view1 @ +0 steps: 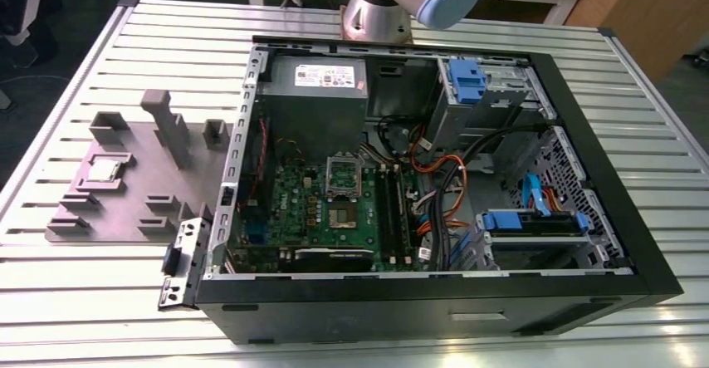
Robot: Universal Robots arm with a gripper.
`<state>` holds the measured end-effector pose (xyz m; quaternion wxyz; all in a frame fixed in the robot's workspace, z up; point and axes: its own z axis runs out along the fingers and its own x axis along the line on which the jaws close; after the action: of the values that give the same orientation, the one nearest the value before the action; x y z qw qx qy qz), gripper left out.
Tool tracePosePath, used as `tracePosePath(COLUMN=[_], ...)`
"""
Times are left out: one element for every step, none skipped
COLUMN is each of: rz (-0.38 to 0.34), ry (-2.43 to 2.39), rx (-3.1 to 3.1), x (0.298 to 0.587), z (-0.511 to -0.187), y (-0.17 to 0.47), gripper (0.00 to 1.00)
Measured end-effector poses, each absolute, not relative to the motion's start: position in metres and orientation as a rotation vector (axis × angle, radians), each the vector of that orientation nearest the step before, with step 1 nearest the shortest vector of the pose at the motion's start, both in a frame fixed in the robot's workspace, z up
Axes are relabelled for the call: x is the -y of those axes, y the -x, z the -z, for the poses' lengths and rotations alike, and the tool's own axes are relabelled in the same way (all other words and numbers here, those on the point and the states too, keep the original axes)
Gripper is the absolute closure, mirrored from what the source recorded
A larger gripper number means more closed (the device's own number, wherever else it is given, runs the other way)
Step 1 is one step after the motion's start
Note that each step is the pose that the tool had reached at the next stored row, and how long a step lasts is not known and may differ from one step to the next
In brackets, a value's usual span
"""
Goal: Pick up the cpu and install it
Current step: 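Pick up the cpu and move it towards the insertion slot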
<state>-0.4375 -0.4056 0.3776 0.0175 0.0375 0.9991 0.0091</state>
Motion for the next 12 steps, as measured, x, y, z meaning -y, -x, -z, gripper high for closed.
tracePosePath(rz=[-0.028, -0.028, -0.028, -0.029, -0.029, -0.030, -0.030, -0.030, -0.030, -0.030, -0.030, -0.030], ry=[-0.116, -0.109, -0.090, -0.066, -0.041, -0.022, -0.009, 0.000, 0.007, 0.011, 0.014, 0.016], rx=[-3.104, -3.105, -3.105, -3.106, -3.107, -3.107, -3.107, -3.107, -3.107, -3.107, -3.107, -3.107], x=[0.4056, 0.4056, 0.4055, 0.4055, 0.4055, 0.4055, 0.4056, 0.4056, 0.4056, 0.4056, 0.4055, 0.4055], z=[-0.3776, -0.3775, -0.3775, -0.3774, -0.3772, -0.3770, -0.3768, -0.3767, -0.3766, -0.3765, -0.3765, -0.3765], y=[0.4375, 0.4375, 0.4375, 0.4375, 0.4376, 0.4377, 0.4379, 0.4382, 0.4385, 0.4388, 0.4390, 0.4390], gripper=[0.89, 0.89, 0.89, 0.89, 0.89, 0.89, 0.82, 0.82, 0.82, 0.82, 0.82, 0.81])
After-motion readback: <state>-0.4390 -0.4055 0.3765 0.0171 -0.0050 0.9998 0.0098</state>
